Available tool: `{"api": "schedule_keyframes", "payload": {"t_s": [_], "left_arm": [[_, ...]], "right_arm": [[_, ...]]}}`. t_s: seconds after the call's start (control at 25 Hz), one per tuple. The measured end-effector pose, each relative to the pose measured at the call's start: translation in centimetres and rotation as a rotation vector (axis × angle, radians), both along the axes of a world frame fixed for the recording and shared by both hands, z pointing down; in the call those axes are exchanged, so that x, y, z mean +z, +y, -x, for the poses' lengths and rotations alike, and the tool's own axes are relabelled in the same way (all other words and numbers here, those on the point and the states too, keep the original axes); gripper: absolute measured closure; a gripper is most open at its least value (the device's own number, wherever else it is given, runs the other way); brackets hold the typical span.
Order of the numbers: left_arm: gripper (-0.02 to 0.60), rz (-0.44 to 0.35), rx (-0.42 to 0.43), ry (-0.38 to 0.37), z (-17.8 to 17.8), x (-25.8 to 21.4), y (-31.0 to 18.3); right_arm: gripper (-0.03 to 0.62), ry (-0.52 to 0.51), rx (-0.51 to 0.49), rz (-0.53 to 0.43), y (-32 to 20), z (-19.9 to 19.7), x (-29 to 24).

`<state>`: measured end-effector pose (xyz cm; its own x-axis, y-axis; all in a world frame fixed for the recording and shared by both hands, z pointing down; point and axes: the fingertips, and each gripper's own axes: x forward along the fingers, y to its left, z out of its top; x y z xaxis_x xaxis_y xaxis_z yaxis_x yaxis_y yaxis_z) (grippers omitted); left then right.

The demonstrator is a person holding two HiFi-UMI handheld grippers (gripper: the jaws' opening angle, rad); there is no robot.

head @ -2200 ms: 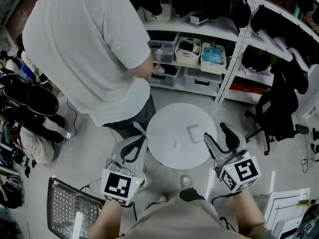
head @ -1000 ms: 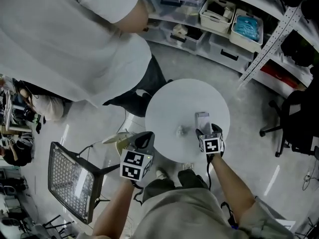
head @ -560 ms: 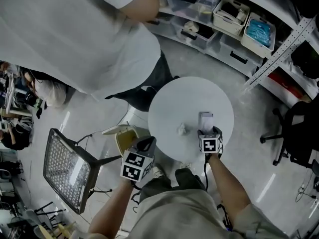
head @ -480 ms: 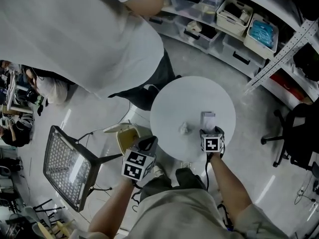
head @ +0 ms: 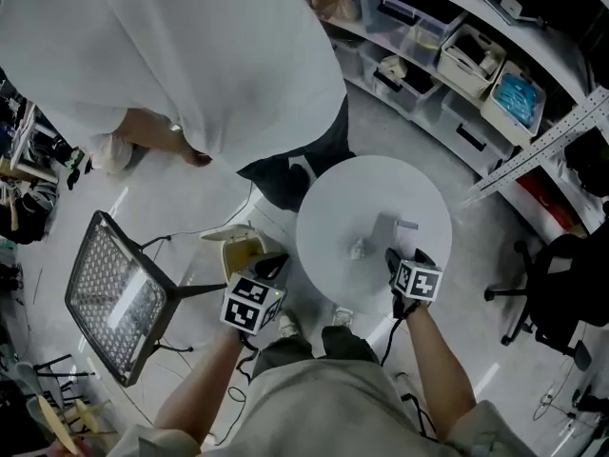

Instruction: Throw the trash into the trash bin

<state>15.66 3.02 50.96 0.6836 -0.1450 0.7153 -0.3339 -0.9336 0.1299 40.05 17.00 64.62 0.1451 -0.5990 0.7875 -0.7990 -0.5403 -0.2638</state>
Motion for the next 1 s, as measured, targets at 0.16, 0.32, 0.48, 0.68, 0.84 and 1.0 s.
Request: {"api": "schedule_keyframes", "payload": {"t_s": [0.16, 0.32, 0.48, 0.68, 0.84, 1.0], "left_arm": [[0.58, -0.004, -0.053, 0.026, 2.4, -1.0, -1.9], [0.579, -0.005, -0.128, 0.053, 6.2, -2.1, -4.1], [0.58, -0.017, -0.212, 0.064, 11.5, -2.6, -6.5], [0.58, -0.021, -0.314, 0.054, 18.6, -2.2, -9.0], [0.579, -0.01, -0.403, 0.059, 23.2, -1.4, -10.2], [0.578, 0.015, -0.459, 0.056, 27.0, 0.0, -11.0]], "right_arm": [[0.261, -0.031, 0.008, -0.059, -1.6, 1.3, -3.5], [0.261, -0.052, -0.025, -0.123, -3.9, 4.6, -7.3], [0.261, -0.043, -0.126, -0.166, -7.4, 9.2, -10.5], [0.261, -0.04, -0.254, -0.201, -12.0, 15.6, -12.6], [0.261, -0.053, -0.367, -0.21, -16.1, 21.0, -12.8], [0.261, -0.079, -0.461, -0.191, -19.7, 26.7, -11.6]]}}
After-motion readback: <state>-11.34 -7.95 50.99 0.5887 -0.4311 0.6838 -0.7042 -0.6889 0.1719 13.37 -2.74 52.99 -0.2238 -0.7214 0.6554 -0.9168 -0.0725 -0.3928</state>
